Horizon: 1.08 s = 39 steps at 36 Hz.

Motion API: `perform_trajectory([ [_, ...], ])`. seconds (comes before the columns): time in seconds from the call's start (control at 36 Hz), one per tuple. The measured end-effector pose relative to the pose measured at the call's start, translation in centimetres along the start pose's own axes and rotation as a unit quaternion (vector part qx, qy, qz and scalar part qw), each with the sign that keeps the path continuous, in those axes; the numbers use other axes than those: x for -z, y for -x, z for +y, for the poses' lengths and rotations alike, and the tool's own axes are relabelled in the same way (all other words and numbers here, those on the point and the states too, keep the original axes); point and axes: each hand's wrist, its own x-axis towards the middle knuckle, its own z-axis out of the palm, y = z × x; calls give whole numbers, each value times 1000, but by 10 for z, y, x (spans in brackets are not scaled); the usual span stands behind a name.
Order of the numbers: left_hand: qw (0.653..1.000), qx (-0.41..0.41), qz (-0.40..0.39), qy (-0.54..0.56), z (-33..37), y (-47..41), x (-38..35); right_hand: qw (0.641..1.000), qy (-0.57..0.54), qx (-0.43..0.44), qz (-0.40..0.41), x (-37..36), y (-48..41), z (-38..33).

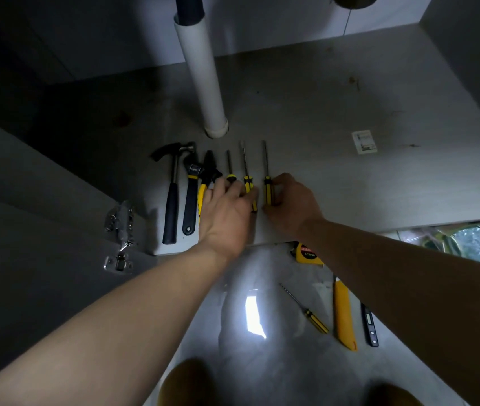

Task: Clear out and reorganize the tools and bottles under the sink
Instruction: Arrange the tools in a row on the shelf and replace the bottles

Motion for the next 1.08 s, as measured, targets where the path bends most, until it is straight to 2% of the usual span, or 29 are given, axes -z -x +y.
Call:
perform_trajectory([
  [0.56, 1000, 14, 1, 27, -1, 10, 1, 1000, -20, 18, -15, -8, 9, -1],
  [0.72, 1000, 9, 20, 1, 5, 17, 7, 996, -5, 53, -66, 22, 26, 12],
  [0.81, 995, -49, 87, -16, 16, 32, 9, 985, 57, 74, -143, 47, 38, 19],
  [0.86, 978, -173, 110, -24, 28, 45, 6, 971, 68, 17, -227, 57, 46, 29],
  [0.92, 951, -301, 73, -4, 43, 61, -2, 943, 73, -62, -319, 61, 56, 47],
  [0.94, 943, -333, 19, 15, 51, 69, -6, 924, 95, -99, -356, 61, 62, 57],
  [1.0, 940, -309, -130, 64, 65, 84, -17, 891, 144, -155, -402, 59, 71, 80],
  [1.08, 920, -213, -303, 128, 79, 98, -39, 865, 226, -191, -404, 59, 73, 112],
])
